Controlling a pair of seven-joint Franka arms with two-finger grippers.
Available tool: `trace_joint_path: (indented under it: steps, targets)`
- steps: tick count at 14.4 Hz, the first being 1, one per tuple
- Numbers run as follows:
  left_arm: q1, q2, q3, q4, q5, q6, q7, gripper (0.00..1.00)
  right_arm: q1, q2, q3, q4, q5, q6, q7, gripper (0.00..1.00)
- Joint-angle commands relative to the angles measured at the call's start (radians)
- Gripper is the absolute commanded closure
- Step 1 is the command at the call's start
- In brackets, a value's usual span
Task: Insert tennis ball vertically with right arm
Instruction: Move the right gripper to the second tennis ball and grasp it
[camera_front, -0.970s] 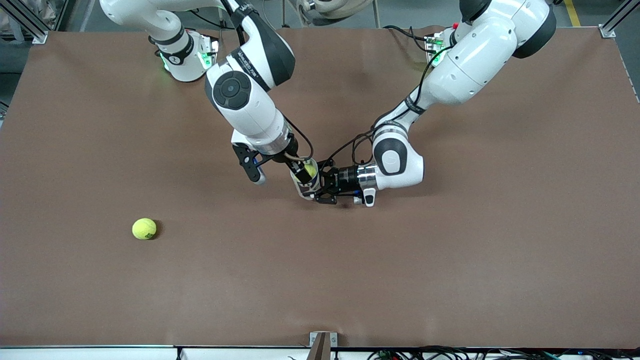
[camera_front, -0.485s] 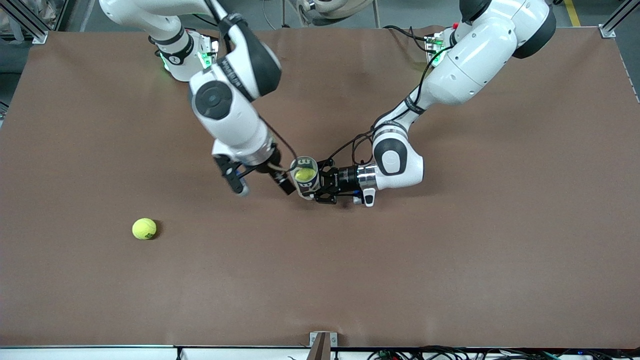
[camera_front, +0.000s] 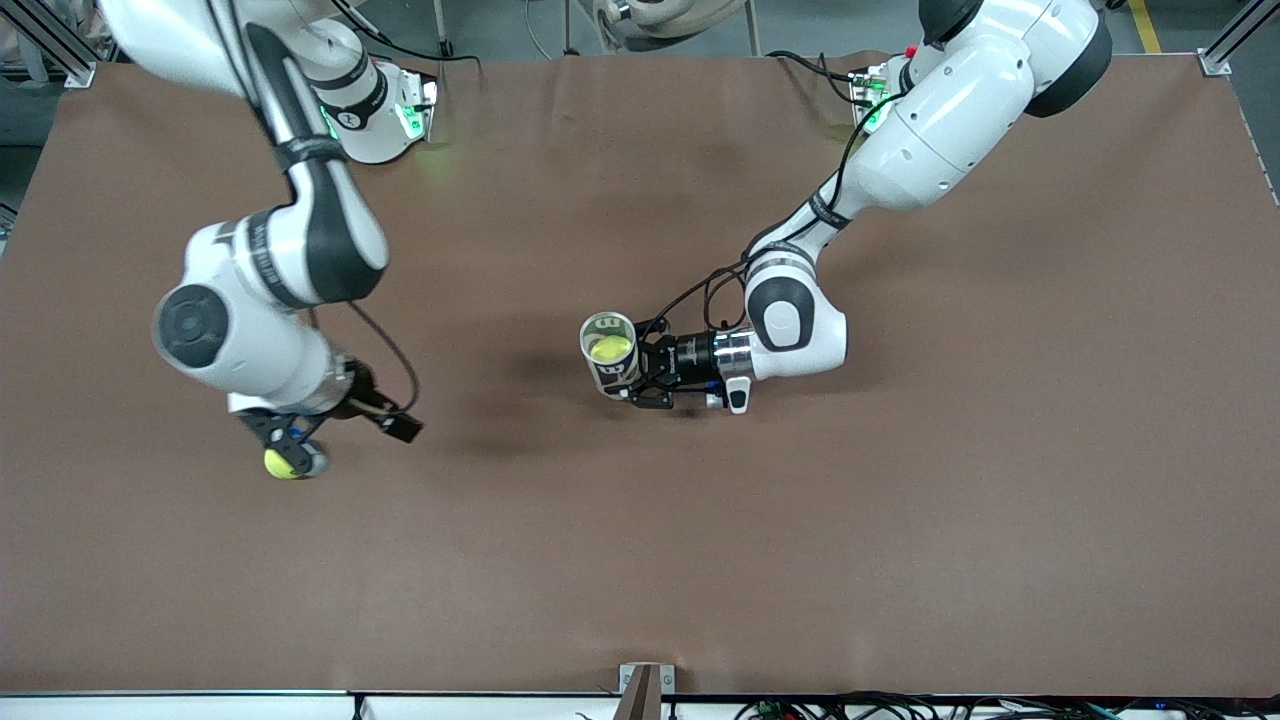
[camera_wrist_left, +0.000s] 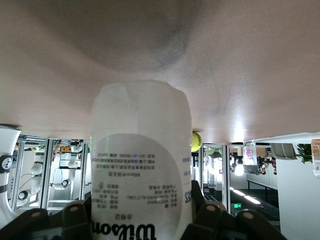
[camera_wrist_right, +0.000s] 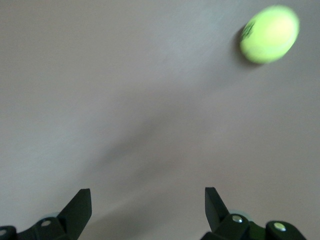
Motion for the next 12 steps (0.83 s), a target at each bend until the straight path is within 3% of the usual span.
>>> trace_joint_path:
  steps: [1, 7, 12]
  targets:
    - [0.005, 0.008, -0.008, 0.012, -0.032, -0.012, 0.029, 0.32, -0.130, -0.035, 0.025, -0.061, -0.024, 0.049, -0.234, 0.00]
    - [0.007, 0.008, -0.008, 0.012, -0.032, -0.012, 0.029, 0.30, -0.242, 0.103, 0.025, -0.056, -0.025, 0.241, -0.466, 0.00]
    - [0.007, 0.010, -0.008, 0.012, -0.032, -0.012, 0.029, 0.27, -0.250, 0.157, 0.026, -0.050, -0.024, 0.299, -0.476, 0.00]
